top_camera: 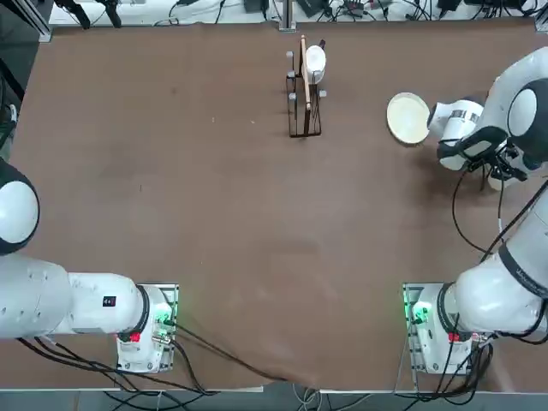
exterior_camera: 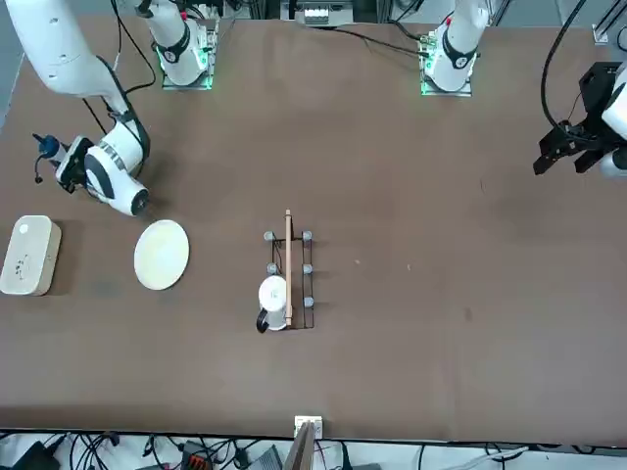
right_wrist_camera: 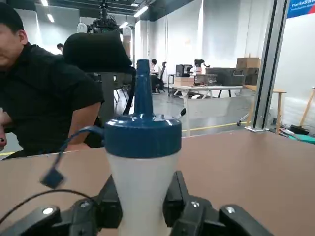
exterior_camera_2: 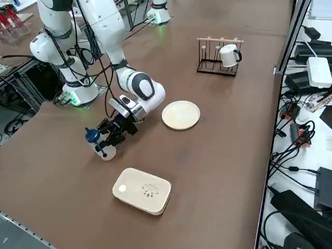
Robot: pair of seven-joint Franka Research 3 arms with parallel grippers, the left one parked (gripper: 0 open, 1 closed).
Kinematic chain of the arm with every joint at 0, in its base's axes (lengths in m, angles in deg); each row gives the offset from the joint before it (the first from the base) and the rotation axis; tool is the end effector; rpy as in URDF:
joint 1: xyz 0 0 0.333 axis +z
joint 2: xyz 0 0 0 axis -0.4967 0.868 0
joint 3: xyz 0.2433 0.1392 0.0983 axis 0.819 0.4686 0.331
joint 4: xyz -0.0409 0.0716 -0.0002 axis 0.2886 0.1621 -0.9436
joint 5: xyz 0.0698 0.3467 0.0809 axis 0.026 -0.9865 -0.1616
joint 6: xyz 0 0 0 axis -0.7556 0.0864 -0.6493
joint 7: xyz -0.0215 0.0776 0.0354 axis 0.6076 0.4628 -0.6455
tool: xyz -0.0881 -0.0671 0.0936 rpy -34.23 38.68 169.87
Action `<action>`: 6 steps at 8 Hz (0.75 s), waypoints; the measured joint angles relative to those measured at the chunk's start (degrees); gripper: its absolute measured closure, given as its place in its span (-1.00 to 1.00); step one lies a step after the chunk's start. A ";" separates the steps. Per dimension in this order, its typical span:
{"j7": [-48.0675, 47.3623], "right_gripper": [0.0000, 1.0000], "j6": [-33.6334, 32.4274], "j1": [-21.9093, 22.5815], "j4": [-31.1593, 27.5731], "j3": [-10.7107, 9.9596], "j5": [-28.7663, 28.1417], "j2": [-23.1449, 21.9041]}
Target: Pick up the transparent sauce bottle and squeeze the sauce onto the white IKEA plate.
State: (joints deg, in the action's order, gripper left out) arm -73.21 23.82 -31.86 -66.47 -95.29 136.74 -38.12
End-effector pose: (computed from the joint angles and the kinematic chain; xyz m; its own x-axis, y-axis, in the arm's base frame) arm 0.4043 -0.1890 0.1372 -0.0632 -0.1202 0.9907 -0.9192 0.3937 -0.0108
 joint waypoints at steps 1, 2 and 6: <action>0.00 0.18 0.06 0.13 -0.01 0.03 -0.02 0.06; -0.12 0.18 0.22 0.18 -0.04 0.06 -0.02 0.35; -0.61 0.16 0.06 1.76 0.00 0.10 -0.02 1.51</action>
State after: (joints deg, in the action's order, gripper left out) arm -73.82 23.88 -30.10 -66.47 -95.18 136.72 -36.61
